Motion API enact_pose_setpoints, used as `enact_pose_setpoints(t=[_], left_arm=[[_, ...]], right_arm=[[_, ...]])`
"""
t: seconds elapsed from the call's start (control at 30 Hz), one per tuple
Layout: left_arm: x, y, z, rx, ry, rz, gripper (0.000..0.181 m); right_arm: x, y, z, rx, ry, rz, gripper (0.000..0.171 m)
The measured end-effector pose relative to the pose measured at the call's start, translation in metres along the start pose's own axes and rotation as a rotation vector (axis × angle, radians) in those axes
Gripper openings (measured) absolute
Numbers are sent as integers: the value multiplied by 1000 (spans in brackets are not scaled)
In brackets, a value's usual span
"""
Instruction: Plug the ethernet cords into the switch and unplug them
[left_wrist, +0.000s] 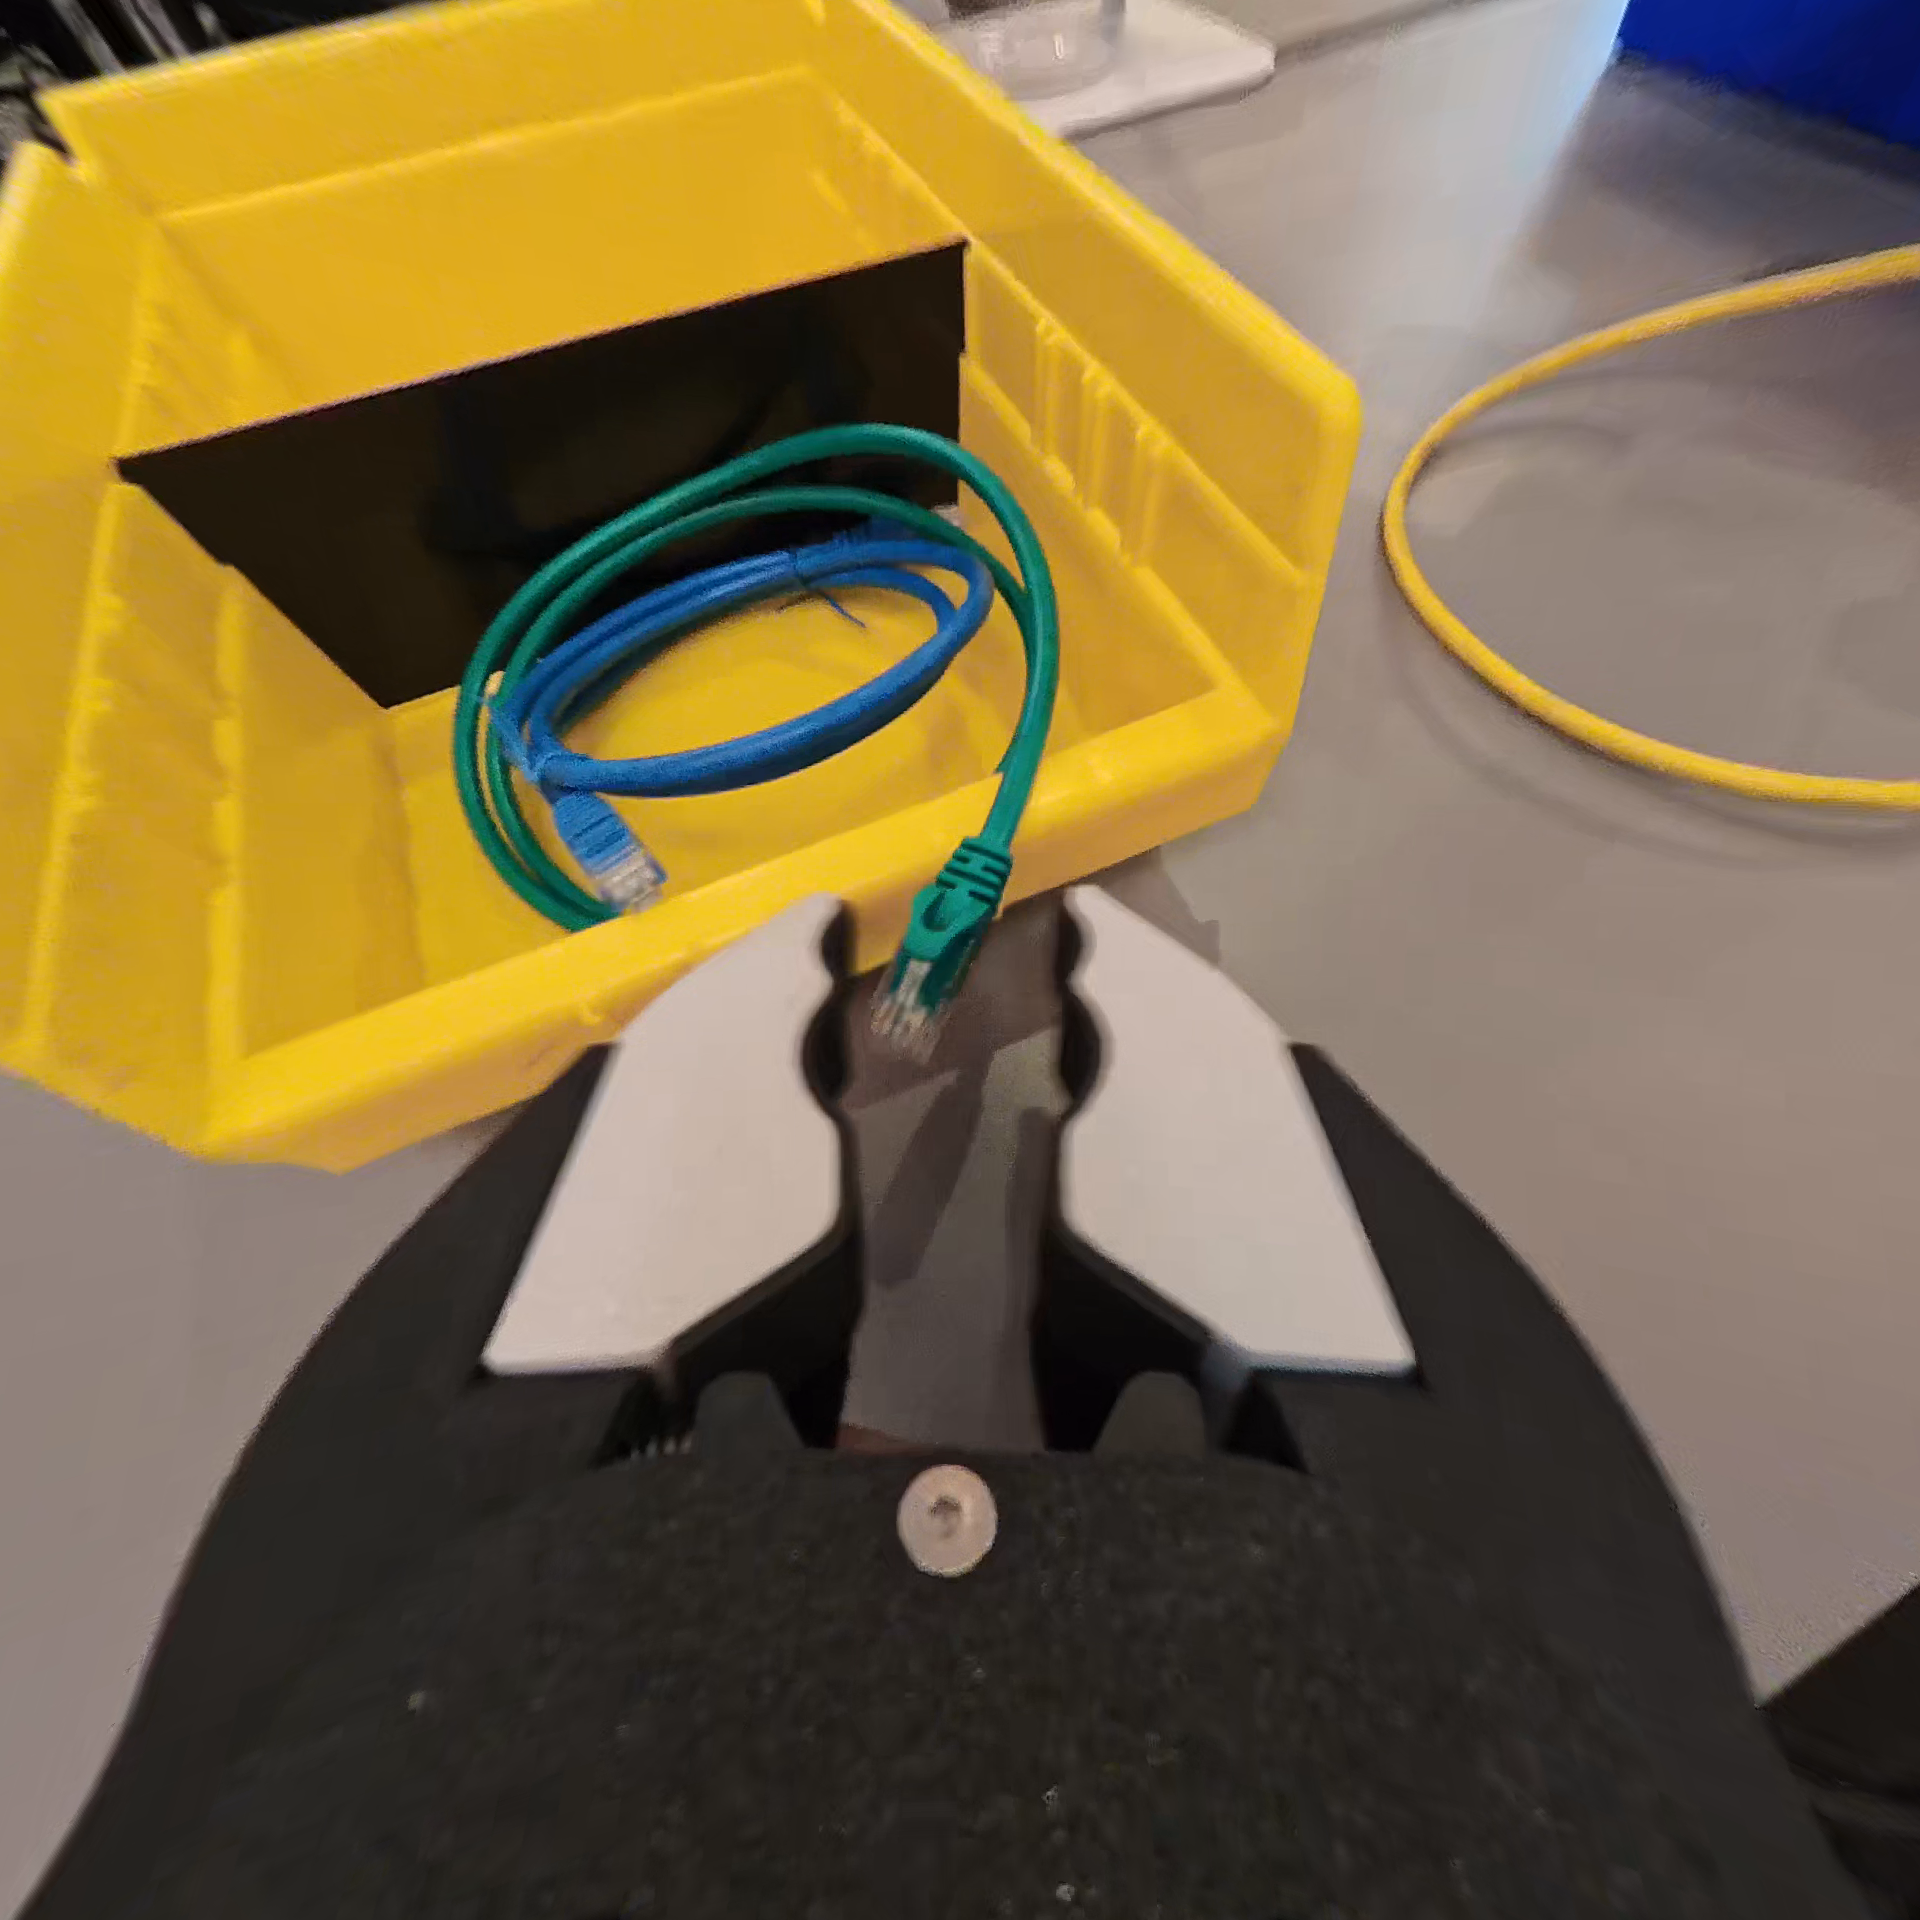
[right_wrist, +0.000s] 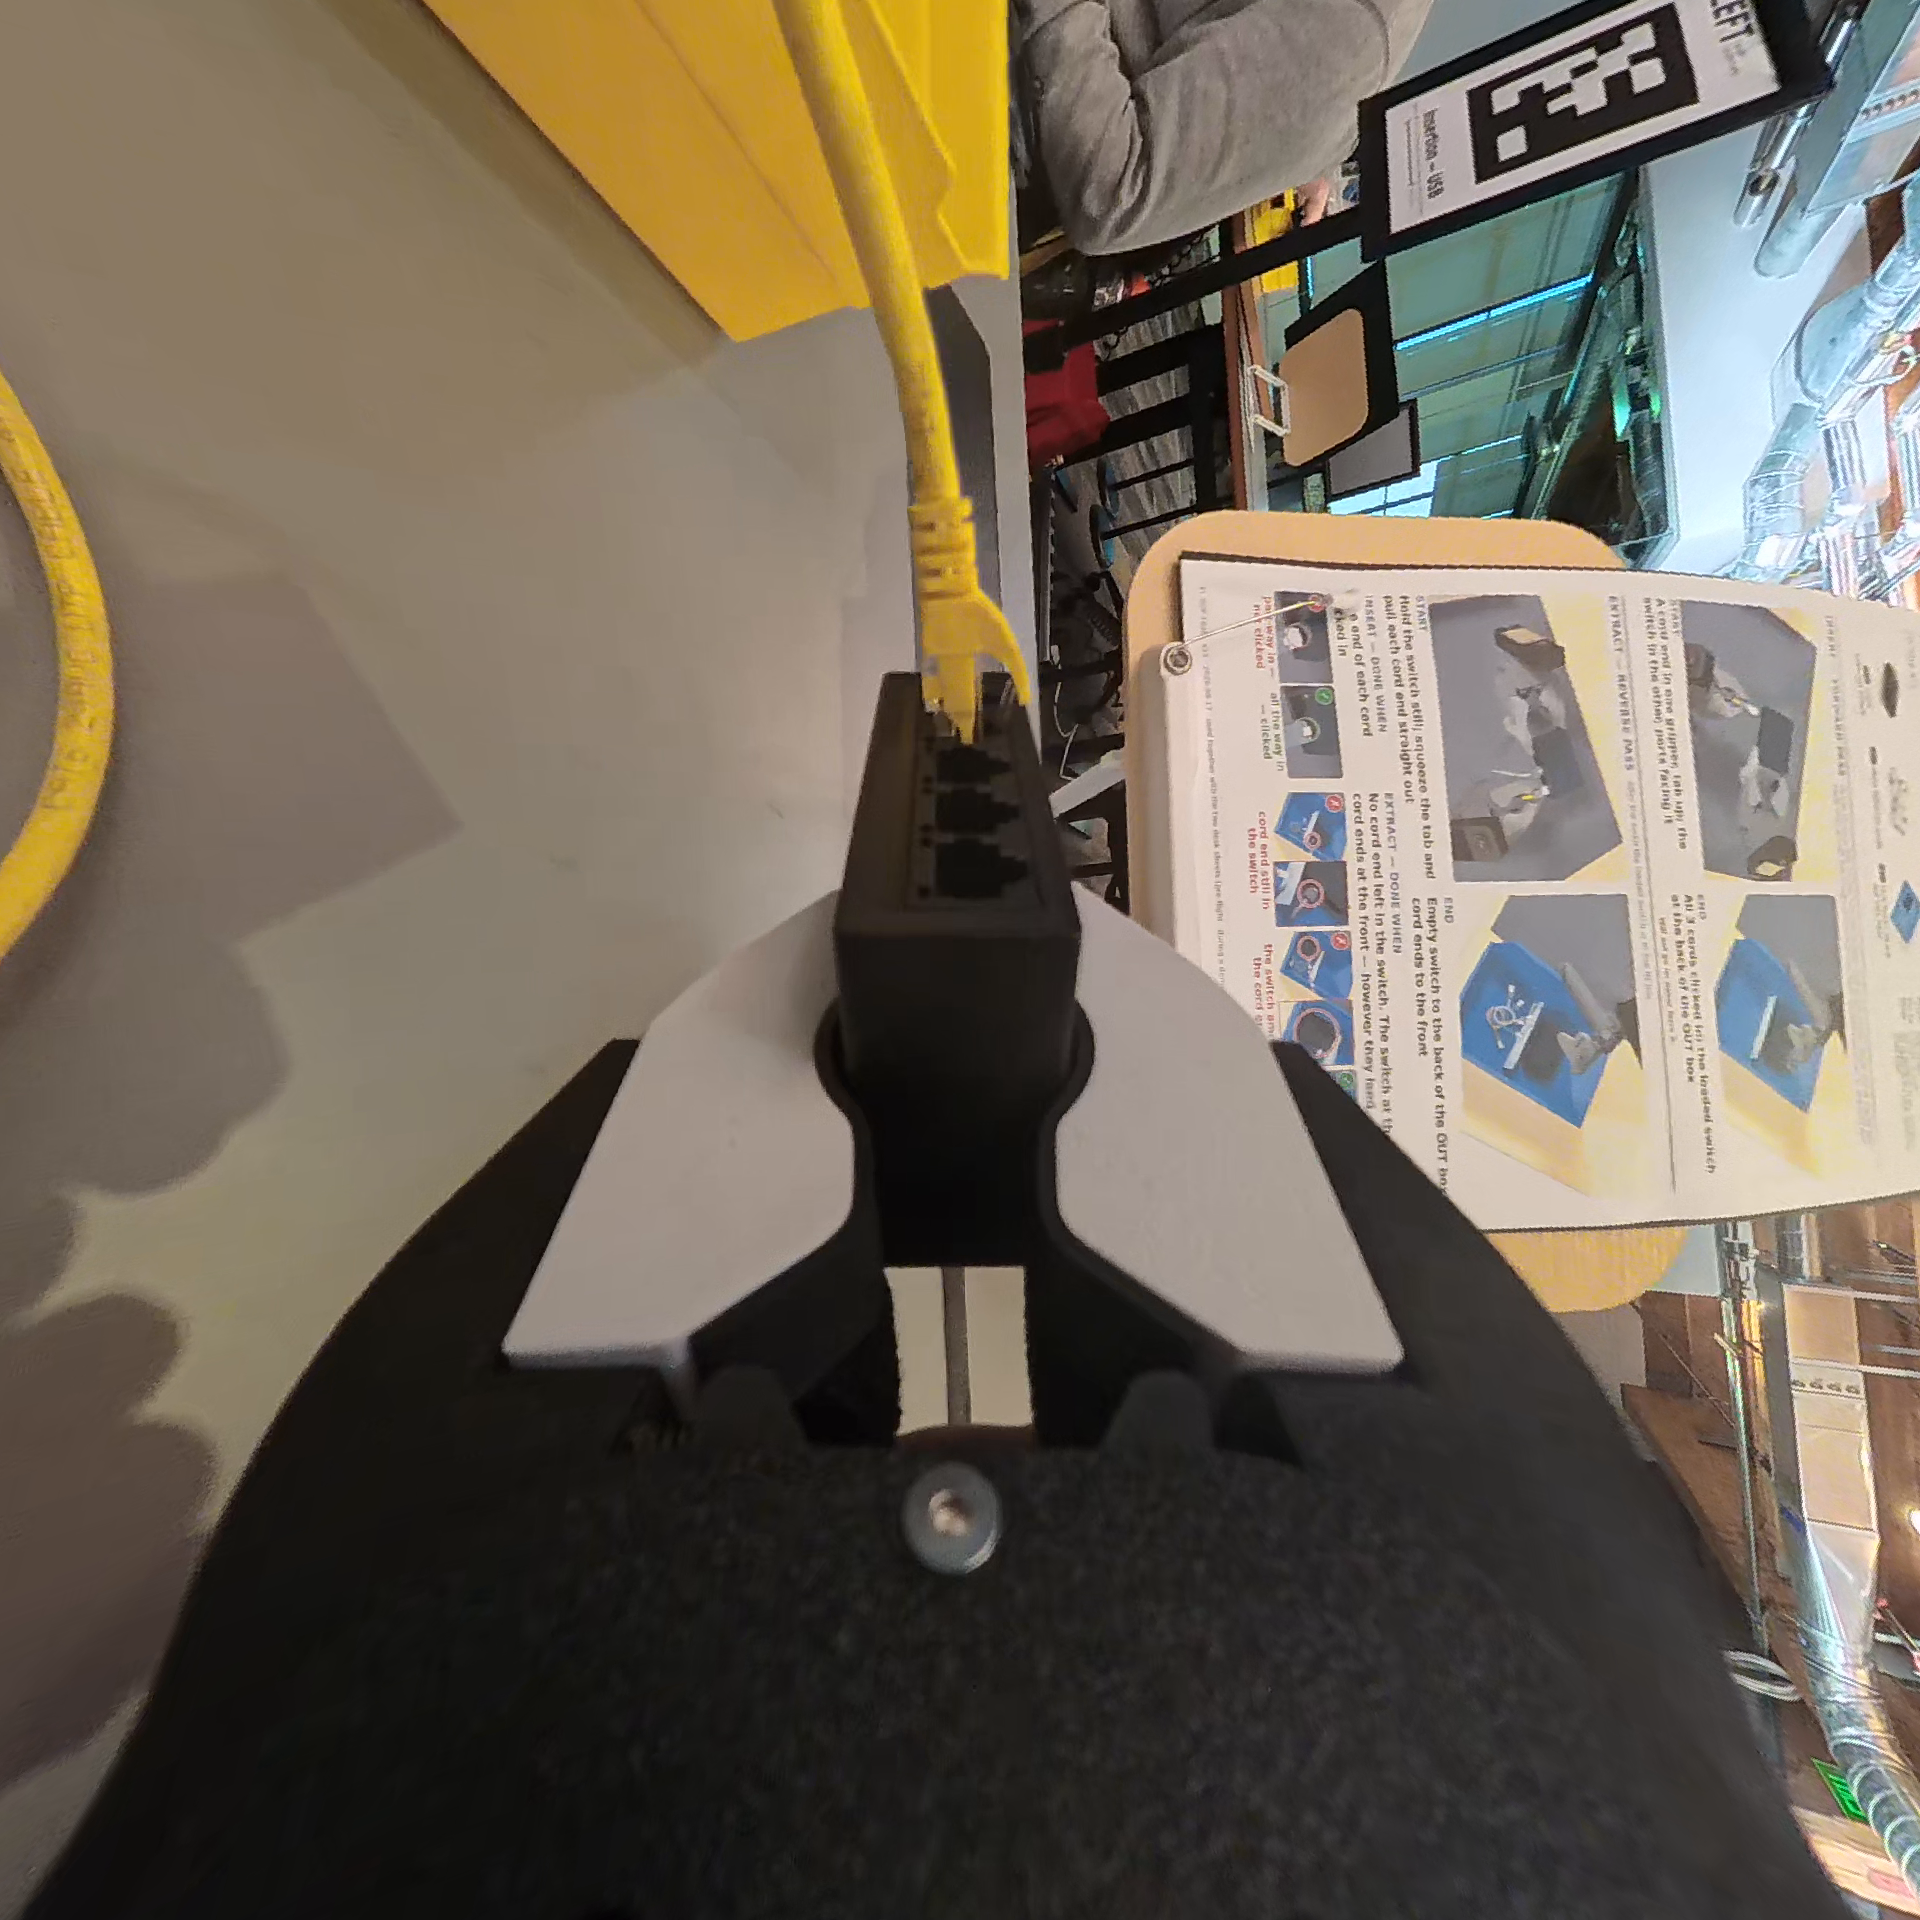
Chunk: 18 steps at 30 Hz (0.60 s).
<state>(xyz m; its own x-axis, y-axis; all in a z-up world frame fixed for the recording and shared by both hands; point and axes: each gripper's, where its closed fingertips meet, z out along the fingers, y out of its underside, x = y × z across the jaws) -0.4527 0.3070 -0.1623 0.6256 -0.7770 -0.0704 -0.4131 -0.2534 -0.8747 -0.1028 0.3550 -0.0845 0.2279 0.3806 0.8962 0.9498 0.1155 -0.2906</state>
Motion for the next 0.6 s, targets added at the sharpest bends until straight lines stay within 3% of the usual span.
enact_pose_setpoints(t=[0.03, 0.2, 0.4, 0.6], left_arm=[[2, 1, 4, -21, 18, 36, 17], [5, -42, -8, 78, 4, 97, 13], [-25, -149, -71, 312, -161, 181, 12], [-56, -261, -140, 434, -356, 371, 12]], right_arm=[[-1, 0, 0, -2, -2, -3, 31], [2, 0, -3, 0, 5, -1, 30], [9, -1, -8, 8, 18, 15, 31], [20, -9, -18, 25, 41, 15, 30]])
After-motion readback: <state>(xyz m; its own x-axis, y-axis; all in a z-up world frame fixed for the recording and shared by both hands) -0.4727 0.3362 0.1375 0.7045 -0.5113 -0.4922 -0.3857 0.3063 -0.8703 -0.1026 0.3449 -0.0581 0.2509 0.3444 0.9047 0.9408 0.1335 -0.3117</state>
